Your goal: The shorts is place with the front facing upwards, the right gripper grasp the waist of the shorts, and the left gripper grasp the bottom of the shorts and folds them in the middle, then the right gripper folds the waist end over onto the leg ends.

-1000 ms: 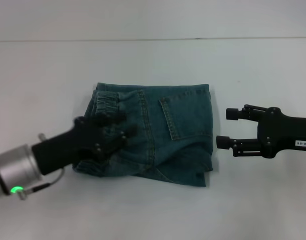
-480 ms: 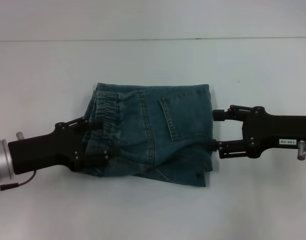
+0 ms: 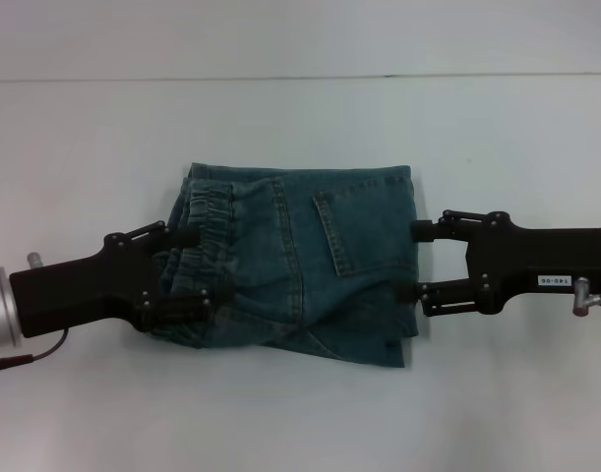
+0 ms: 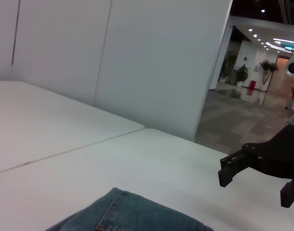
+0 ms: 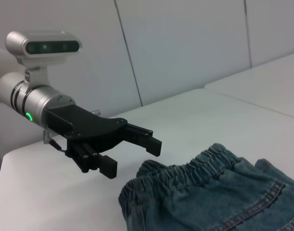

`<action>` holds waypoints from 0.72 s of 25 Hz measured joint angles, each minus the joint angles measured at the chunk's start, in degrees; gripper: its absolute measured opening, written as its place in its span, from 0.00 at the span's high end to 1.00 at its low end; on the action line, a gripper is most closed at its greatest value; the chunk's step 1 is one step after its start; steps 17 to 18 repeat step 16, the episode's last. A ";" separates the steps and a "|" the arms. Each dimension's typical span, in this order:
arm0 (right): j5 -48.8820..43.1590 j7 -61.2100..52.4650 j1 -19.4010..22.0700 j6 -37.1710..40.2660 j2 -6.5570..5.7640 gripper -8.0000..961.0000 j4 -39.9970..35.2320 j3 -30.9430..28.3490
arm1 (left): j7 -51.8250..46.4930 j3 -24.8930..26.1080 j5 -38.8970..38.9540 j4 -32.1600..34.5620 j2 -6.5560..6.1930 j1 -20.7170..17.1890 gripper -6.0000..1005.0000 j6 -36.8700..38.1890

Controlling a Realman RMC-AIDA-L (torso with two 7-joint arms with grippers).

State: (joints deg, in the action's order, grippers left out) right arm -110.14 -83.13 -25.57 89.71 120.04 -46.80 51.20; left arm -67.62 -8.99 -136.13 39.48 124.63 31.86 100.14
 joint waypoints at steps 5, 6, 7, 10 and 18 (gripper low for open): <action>0.24 -0.58 -0.02 -0.88 0.03 0.03 -0.05 1.21 | -0.64 -0.82 0.01 0.01 0.00 0.20 0.08 -0.14; 0.25 -0.77 -0.05 -0.92 0.07 0.03 -0.05 1.23 | -0.93 -0.99 0.01 0.08 0.00 0.25 0.08 -0.33; 0.25 -0.85 -0.07 -0.94 0.09 0.03 -0.05 1.24 | -0.93 -0.99 0.01 0.08 0.00 0.25 0.08 -0.33; 0.28 -0.89 -0.16 -1.27 0.12 0.03 -0.05 1.26 | -1.04 -1.44 0.01 0.10 0.00 0.30 0.08 -0.96; 0.29 -0.89 -0.18 -1.47 0.11 0.03 -0.05 1.27 | -1.07 -1.53 0.05 -0.22 0.00 0.49 0.08 -1.25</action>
